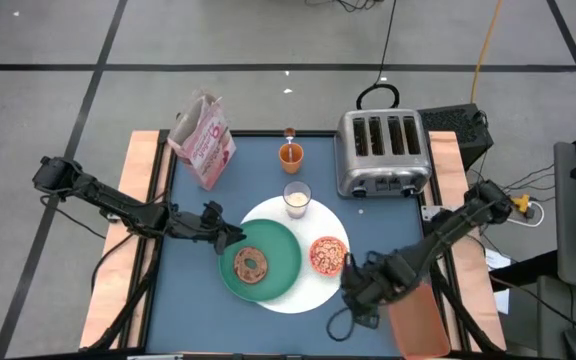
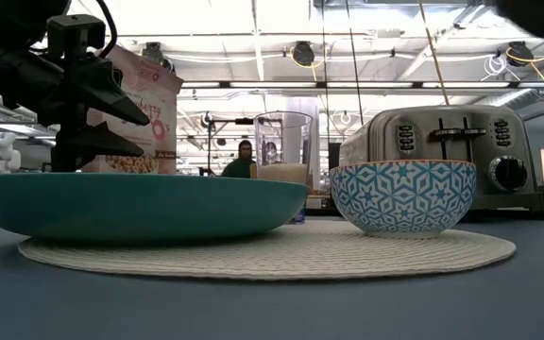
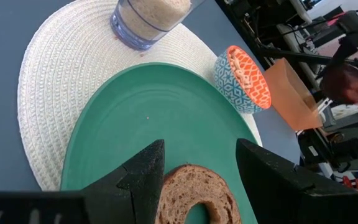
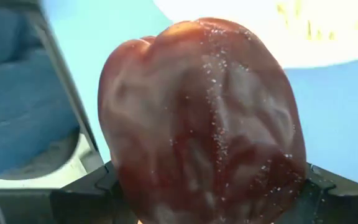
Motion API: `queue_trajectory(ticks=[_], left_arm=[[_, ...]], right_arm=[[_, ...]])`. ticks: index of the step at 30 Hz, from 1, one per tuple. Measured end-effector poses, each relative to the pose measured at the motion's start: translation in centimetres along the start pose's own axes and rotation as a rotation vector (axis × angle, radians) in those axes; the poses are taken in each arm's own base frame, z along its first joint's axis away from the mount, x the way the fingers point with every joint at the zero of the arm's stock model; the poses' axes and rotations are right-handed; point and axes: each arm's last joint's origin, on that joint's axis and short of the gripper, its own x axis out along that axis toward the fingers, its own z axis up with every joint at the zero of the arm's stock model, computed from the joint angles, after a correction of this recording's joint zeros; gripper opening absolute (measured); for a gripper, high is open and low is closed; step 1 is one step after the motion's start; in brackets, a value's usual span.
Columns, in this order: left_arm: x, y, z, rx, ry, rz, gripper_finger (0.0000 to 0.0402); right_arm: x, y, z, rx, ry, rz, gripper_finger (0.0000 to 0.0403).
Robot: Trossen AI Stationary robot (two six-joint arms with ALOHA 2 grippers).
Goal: Arrange a breakfast setting
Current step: Put the apple on the green plate
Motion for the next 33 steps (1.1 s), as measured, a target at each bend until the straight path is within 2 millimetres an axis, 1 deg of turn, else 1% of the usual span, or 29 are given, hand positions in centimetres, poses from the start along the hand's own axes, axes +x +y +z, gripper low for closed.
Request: queue_trajectory(ticks=[5,12,15,19,23,27,33], left_arm=[[0.0,0.0,0.0,0.0,-0.001,0.0,0.0202],[0.0,0.0,0.0,0.0,0.0,0.0,0.0202],[0.0,0.0,0.0,0.0,0.0,0.0,0.0202],[0.0,0.0,0.0,0.0,0.0,0.0,0.0202],[0.0,0.0,0.0,0.0,0.0,0.0,0.0202],[0.0,0.0,0.0,0.0,0.0,0.0,0.0202],[0.0,0.0,0.0,0.0,0.0,0.0,0.0202]], right_arm=[[-0.4,-0.7,3.3,-0.141,-0.18,0.048,0.0256],[-1.5,-2.1,7.9,-0.344,-0.477,0.048,0.0256],[-2.3,-2.7,9.9,-0.405,-0.618,0.034,0.0256],[-2.5,-3.5,12.5,-0.455,-0.753,0.029,0.0256],[-1.2,-4.2,14.6,-0.487,-0.8,-0.001,0.0256],[1.4,-4.9,16.2,-0.502,-0.758,-0.044,0.0256],[5.3,-6.0,17.7,-0.486,-0.667,-0.09,0.0256]])
